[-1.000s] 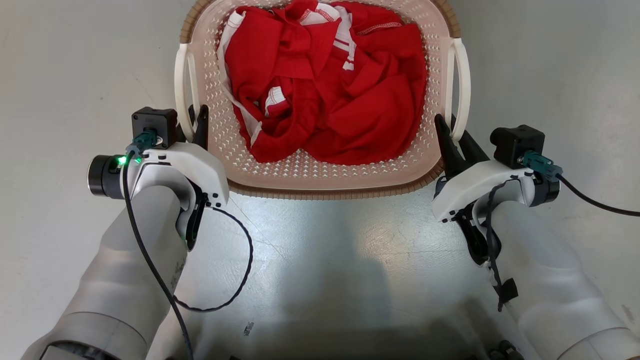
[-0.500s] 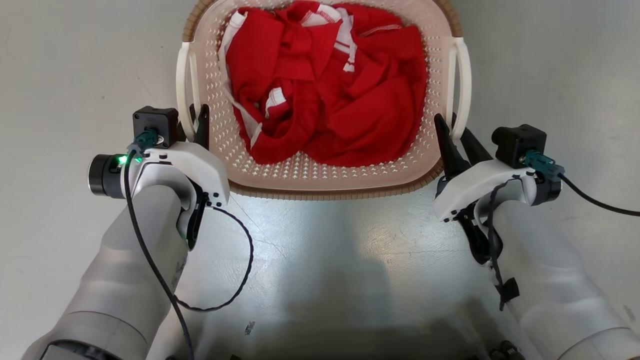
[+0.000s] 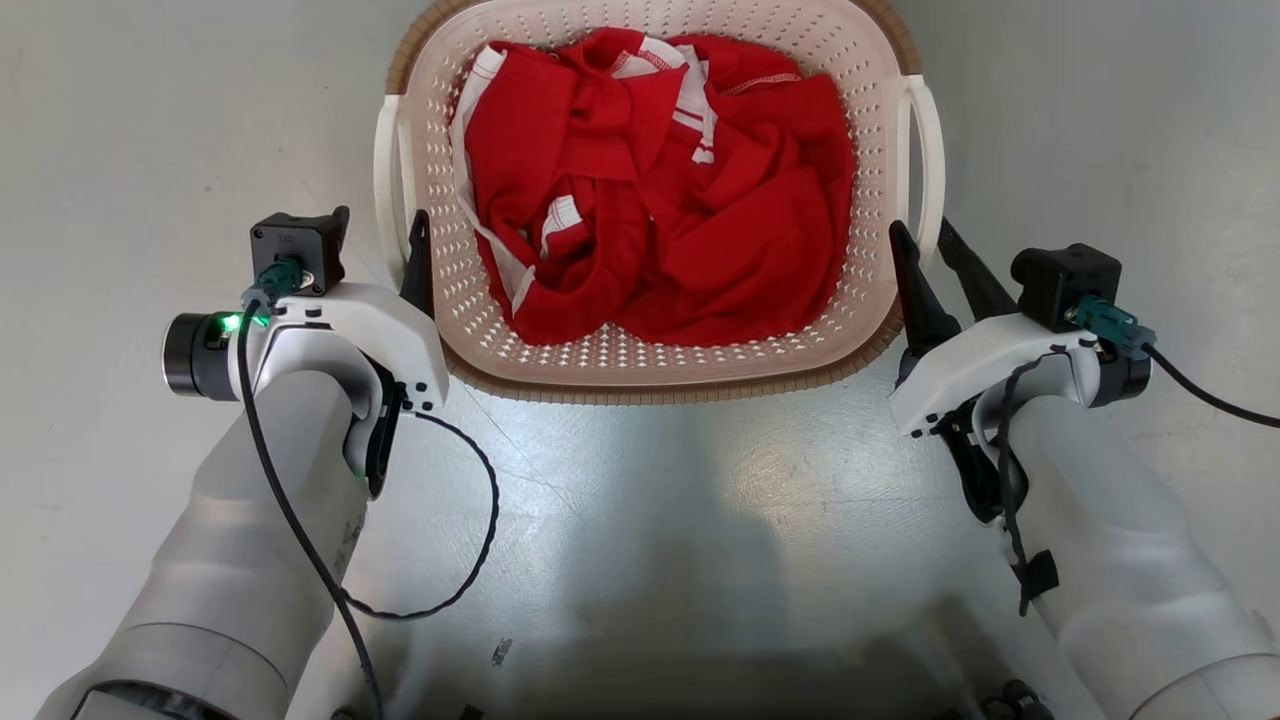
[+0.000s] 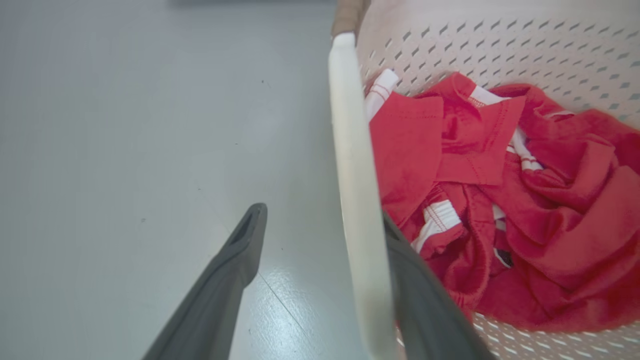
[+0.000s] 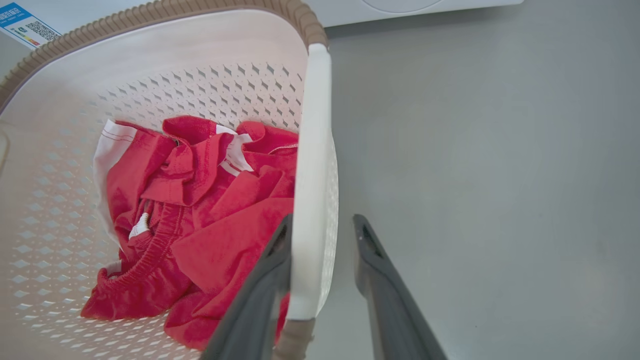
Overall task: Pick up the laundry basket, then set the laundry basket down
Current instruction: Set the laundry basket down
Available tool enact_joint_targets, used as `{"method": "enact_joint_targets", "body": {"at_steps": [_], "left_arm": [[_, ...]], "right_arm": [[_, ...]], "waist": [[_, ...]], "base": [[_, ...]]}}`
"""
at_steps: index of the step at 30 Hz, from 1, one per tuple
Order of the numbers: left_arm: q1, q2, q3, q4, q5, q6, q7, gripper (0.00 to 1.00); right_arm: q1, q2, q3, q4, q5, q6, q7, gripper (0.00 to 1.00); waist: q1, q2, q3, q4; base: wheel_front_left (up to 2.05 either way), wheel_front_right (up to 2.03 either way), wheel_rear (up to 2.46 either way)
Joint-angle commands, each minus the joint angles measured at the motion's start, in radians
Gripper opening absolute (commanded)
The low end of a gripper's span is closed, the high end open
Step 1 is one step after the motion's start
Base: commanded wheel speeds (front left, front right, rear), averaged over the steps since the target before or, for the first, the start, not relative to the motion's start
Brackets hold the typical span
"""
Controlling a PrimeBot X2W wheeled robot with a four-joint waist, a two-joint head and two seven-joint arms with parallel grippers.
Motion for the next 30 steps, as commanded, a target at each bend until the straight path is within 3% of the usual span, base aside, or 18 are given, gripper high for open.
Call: {"method": "enact_joint_targets", "body": {"at_steps": [1,5,6,7,18,30], "left_arm": [[0.018,0.046,0.026,-0.007,0.000,0.015,-0.012,1.00],[0.024,0.042,0.031,-0.014,0.003,0.015,-0.012,1.00],[0.024,0.042,0.032,-0.015,0.003,0.015,-0.012,1.00],[0.025,0.041,0.033,-0.016,0.004,0.015,-0.012,1.00],[0.041,0.030,0.045,-0.035,0.013,0.012,-0.012,1.00],[0.114,0.005,0.087,-0.095,0.015,0.005,-0.012,1.00]], "right_arm": [[0.049,0.004,0.007,-0.009,-0.005,-0.002,-0.014,0.57],[0.051,0.004,0.005,-0.013,-0.010,-0.002,-0.014,0.81],[0.051,0.004,0.006,-0.013,-0.010,-0.002,-0.014,0.95],[0.052,0.004,0.006,-0.013,-0.011,-0.002,-0.014,1.00],[0.060,0.004,0.019,-0.018,-0.008,-0.002,-0.014,1.00],[0.103,0.004,0.019,-0.062,-0.025,-0.002,-0.014,1.00]], "waist": [[-0.0001,0.0000,0.001,0.001],[-0.0001,0.0000,0.005,0.005],[-0.0001,0.0000,0.005,0.006],[-0.0001,0.0000,0.006,0.006],[-0.0001,0.0000,-0.021,0.009],[-0.0001,0.0000,-0.127,0.001]], "base": [[0.00,0.00,0.00],[0.00,0.00,0.00],[0.00,0.00,0.00],[0.00,0.00,0.00],[0.00,0.00,0.00],[0.00,0.00,0.00]]}}
